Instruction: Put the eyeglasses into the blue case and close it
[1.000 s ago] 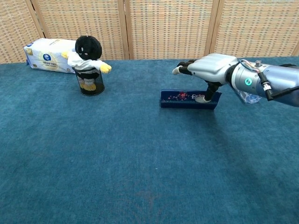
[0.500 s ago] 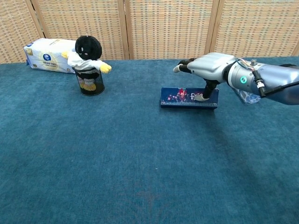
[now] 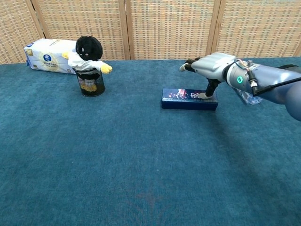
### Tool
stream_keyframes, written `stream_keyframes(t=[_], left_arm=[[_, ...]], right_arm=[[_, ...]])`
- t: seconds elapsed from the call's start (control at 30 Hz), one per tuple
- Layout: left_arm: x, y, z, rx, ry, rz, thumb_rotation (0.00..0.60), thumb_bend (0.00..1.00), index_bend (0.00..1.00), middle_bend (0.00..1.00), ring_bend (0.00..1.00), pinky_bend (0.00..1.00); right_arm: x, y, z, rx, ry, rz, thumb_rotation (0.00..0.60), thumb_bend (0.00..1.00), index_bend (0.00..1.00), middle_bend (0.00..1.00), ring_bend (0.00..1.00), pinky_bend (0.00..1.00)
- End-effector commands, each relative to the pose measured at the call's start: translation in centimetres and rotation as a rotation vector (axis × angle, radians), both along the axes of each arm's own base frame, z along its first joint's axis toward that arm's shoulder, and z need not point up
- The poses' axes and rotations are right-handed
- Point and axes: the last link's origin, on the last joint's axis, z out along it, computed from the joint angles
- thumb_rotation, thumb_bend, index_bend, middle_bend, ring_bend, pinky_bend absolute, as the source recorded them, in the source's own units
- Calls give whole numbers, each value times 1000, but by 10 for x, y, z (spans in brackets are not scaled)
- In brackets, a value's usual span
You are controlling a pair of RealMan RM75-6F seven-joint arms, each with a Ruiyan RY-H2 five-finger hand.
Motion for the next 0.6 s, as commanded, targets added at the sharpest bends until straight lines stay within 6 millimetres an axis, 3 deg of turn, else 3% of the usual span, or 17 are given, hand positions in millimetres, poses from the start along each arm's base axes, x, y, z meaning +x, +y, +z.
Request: stream_keyframes(t=[0.03,0.27,0.6], left_arm=[[0,0,0,1,-1,0,600,0,0,0,0,0],[0,0,1,4,-3,-1,600,0,0,0,0,0],[1,0,1,3,-2,-2,600,0,0,0,0,0]], right_arm=[[1,-2,-2,-3,1,-7,600,388,0,0,0,195],[1,-6,-1,-22,1,-11,600,386,0,0,0,195],[16,-7,24,-44,-107,17,600,374,0,0,0,194]])
